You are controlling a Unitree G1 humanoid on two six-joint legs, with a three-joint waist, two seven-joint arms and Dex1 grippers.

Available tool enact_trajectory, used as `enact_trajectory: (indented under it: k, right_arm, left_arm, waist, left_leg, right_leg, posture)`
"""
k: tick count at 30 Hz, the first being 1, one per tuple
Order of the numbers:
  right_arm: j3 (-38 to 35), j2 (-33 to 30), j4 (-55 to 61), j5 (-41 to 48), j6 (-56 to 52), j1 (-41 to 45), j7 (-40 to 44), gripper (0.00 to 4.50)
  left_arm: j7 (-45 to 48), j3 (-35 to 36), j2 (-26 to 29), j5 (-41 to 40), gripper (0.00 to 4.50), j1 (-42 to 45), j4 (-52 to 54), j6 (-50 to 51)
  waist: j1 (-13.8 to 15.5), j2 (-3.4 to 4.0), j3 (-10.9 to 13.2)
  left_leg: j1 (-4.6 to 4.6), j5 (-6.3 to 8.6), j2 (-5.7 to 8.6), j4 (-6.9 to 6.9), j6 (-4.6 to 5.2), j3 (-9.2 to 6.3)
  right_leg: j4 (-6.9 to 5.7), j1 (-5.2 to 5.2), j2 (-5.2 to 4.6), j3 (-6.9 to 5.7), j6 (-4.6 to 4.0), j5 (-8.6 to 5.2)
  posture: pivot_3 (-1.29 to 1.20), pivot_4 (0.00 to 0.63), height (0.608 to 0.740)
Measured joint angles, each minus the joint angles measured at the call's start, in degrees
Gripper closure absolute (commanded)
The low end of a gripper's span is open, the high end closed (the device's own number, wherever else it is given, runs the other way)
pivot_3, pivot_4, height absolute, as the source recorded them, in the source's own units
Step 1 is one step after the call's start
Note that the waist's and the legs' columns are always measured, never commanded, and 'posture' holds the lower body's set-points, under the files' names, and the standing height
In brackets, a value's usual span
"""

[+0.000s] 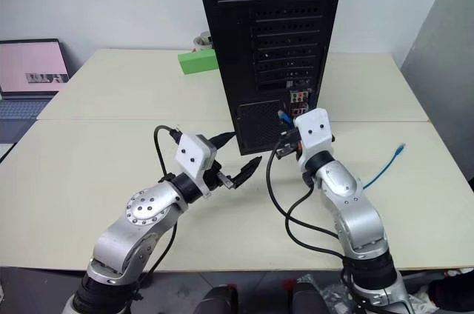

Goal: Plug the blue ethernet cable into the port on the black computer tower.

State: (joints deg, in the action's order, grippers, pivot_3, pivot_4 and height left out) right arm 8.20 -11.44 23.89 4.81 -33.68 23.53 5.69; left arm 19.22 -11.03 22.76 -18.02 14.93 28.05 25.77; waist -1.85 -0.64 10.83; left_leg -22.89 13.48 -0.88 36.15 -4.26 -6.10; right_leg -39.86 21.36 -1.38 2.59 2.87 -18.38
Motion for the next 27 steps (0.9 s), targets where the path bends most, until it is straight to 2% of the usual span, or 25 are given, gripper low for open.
enact_trajectory:
  k: [10, 27]
  right_arm:
    - [-1.06, 2.23, -3.21, -1.92, -2.99, 0.25, -2.43, 4.49]
    - [-3.63, 4.03, -7.23, -2.08, -1.61, 2.27, -3.32, 4.49]
  left_arm:
    - [0.17, 0.02, -2.98, 1.77, 0.0, 1.71, 0.02, 0.39]
    - [1.42, 0.3, -3.35, 2.93, 0.0, 1.89, 0.0, 0.39]
  waist:
    - [-0.03, 0.0, 0.0]
    - [-0.1, 0.0, 0.0]
  left_leg:
    - [0.0, 0.0, 0.01, -0.02, 0.01, 0.02]
    - [0.01, 0.0, 0.0, -0.03, 0.01, 0.03]
  right_leg:
    - [0.0, 0.01, 0.0, 0.02, 0.0, 0.0]
    - [-0.01, 0.03, 0.0, 0.04, 0.0, 0.0]
  posture:
    - [0.0, 0.15, 0.74]
    - [0.0, 0.15, 0.74]
